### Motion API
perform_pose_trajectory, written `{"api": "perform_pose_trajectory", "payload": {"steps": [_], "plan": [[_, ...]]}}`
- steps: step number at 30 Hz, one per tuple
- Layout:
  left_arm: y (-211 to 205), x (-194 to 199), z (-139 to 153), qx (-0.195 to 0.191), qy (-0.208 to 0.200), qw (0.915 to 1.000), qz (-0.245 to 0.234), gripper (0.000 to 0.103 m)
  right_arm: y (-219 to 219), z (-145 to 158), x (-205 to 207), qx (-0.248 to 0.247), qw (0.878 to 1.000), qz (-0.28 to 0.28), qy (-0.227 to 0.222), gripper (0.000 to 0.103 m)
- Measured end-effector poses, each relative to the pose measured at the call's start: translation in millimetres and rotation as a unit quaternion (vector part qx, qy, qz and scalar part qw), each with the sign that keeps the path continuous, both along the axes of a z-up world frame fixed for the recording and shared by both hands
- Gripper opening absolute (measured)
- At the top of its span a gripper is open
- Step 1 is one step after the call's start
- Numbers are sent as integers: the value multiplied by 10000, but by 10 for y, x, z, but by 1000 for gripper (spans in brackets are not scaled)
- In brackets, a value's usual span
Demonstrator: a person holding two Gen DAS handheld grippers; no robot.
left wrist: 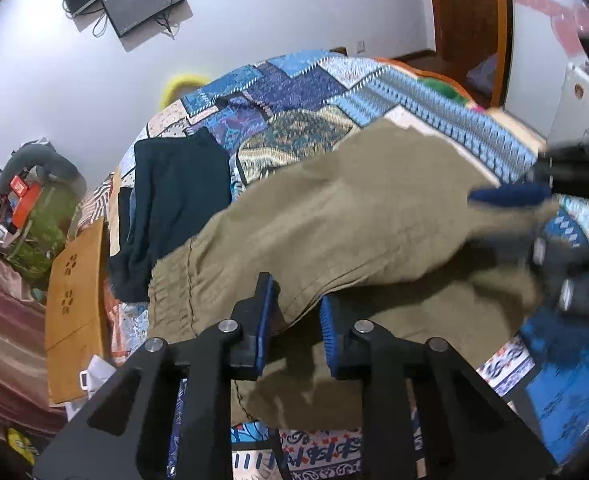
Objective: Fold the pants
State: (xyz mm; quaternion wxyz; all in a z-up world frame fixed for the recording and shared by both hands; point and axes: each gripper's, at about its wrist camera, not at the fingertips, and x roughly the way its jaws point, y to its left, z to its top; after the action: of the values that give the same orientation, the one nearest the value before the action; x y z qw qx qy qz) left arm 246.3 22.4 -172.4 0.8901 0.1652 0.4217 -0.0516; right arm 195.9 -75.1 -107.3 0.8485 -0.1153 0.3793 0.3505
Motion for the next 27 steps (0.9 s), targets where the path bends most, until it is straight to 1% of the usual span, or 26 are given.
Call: {"api": "perform_pose_trajectory", "payload": {"steps": [1,3,7,8,10,11,12,14,16,20,23,27], "plan": [[9,10,40,-93,-18,10000,-2,21,12,-14,-24,-30,10000,52,-11,38],[19,29,110,-260,-17,9997,-17,18,38,-51,-70,-131,9998,113,-70,47],[-14,-6,206,-363,-62,9993,-67,14,72,-153,-134,-459,9986,75,-267,47],[-21,-20,221,-389,-66,9992,-74,14,64,-164,-140,-487,9984,26,-293,45],[-30,-64,247,-457,-59,9989,-107,13,30,-161,-150,-457,9984,-60,-317,19],[-37,-85,254,-471,-65,9988,-119,13,11,-148,-151,-436,9986,-69,-302,16],[-44,-113,264,-465,-83,9988,-128,13,-13,-120,-162,-392,9986,-91,-335,11],[-54,-176,293,-450,-131,9988,-156,12,-74,-24,-192,-322,9981,-125,-506,9],[-70,-241,325,-526,-138,9983,-210,12,-136,85,-241,-297,9972,-131,-669,8],[-124,-346,306,-624,-87,9975,-315,12,-239,215,-318,-253,9965,-129,-791,8],[-181,-397,210,-605,23,9974,-380,12,-271,170,-382,-374,9963,-88,-774,8],[-215,-444,34,-646,300,9967,-381,14,-295,-18,-407,-497,9973,-83,-537,8]]}}
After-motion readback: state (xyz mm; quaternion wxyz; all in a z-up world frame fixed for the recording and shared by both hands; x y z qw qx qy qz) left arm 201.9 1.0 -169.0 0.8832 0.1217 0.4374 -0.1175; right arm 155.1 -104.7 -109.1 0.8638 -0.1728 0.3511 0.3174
